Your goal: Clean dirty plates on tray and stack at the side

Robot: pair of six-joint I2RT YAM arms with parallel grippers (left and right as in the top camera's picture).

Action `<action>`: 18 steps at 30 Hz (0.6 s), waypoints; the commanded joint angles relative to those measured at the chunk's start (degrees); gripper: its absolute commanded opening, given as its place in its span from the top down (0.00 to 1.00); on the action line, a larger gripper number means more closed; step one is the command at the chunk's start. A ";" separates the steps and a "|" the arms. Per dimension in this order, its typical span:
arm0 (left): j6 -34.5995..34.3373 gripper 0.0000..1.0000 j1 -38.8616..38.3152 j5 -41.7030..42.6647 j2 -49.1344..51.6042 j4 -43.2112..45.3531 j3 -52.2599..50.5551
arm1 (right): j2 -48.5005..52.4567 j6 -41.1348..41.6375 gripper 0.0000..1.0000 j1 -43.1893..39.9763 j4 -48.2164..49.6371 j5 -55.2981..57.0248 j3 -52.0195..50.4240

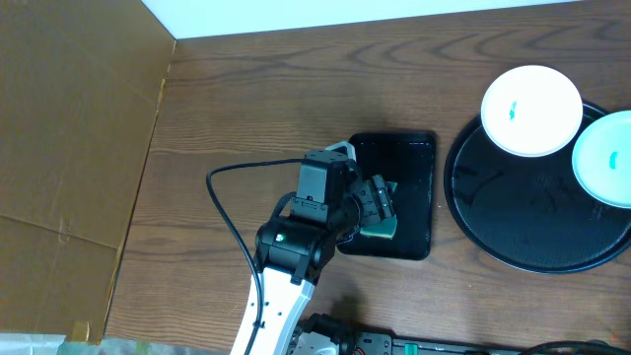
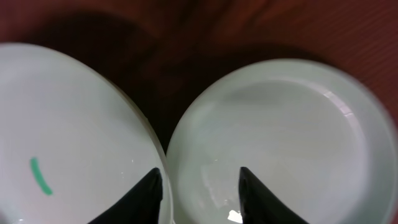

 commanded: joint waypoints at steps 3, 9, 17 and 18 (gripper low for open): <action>0.11 0.21 0.20 0.52 0.07 -0.15 1.44 | 2.99 -0.37 0.66 0.66 -0.83 -4.15 -0.50; 0.11 0.21 0.20 0.52 0.07 -0.15 1.44 | 3.04 0.07 0.85 0.59 -2.36 -2.91 -0.57; 0.11 0.21 0.20 0.52 0.07 -0.15 1.44 | 2.67 0.94 0.99 0.61 -4.33 -2.84 -0.98; 0.11 0.20 0.20 0.52 0.07 -0.15 1.44 | 2.29 0.96 0.99 0.61 -5.40 -2.84 -1.01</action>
